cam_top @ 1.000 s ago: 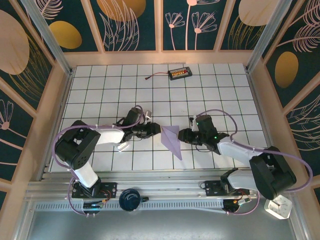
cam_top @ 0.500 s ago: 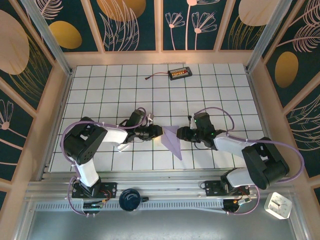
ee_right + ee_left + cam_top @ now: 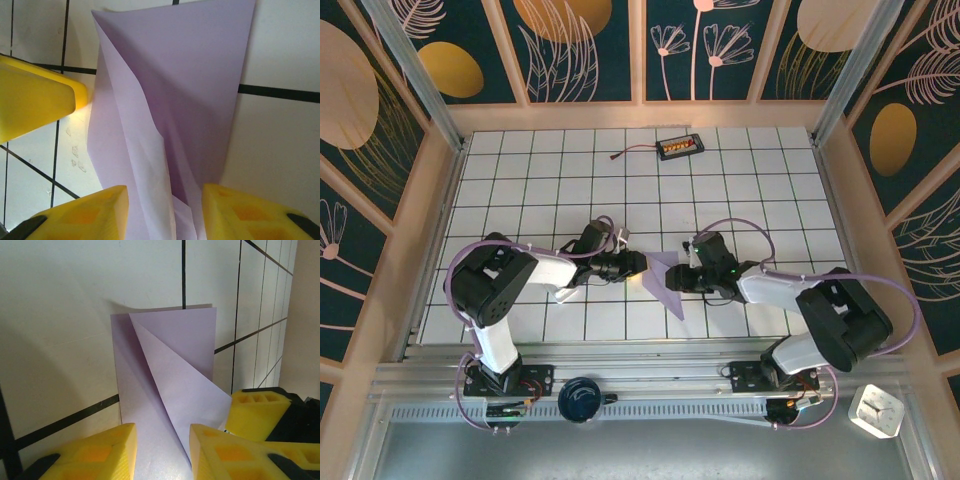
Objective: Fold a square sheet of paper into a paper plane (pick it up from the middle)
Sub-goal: Fourth fold the wing at the center of the table, then turn over the paper at the center of the table.
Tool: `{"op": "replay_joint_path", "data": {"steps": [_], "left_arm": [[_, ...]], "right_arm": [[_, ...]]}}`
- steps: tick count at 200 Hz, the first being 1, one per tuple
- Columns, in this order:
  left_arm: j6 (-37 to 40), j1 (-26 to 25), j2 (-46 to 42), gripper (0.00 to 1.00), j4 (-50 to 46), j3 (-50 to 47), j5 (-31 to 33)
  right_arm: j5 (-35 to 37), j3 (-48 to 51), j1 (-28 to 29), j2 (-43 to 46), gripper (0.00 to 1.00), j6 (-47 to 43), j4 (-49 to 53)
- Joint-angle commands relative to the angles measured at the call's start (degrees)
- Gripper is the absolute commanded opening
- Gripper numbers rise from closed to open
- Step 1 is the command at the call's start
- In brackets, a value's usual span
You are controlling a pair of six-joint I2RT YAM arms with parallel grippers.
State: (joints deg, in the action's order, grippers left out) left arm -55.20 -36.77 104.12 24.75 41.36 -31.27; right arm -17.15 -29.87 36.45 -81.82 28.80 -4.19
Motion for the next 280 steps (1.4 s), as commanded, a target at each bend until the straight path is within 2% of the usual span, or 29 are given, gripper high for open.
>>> {"op": "replay_joint_path", "data": {"steps": [1, 121, 169, 235, 280], "left_arm": [[-0.35, -0.39, 1.35, 0.33, 1.92, 0.58, -0.57], [-0.49, -0.32, 1.86, 0.33, 2.42, 0.54, -0.84], [-0.44, -0.32, 1.79, 0.33, 2.32, 0.34, -0.70], [-0.66, -0.32, 1.88, 0.33, 2.41, 0.51, -0.81], [-0.63, -0.32, 1.84, 0.33, 2.43, 0.53, -0.67]], "right_arm": [[1.42, -1.51, 0.97, -1.35, 0.43, -0.80, 0.71], [-1.01, -0.02, 1.43, -0.51, 0.35, -0.84, -2.41], [-1.97, 0.56, 1.35, -0.59, 0.29, -1.13, -3.36], [-3.30, 2.09, 0.20, -1.80, 0.29, -3.12, -5.47], [-5.29, 3.24, -0.02, -2.85, 0.21, -2.92, -8.82]]}}
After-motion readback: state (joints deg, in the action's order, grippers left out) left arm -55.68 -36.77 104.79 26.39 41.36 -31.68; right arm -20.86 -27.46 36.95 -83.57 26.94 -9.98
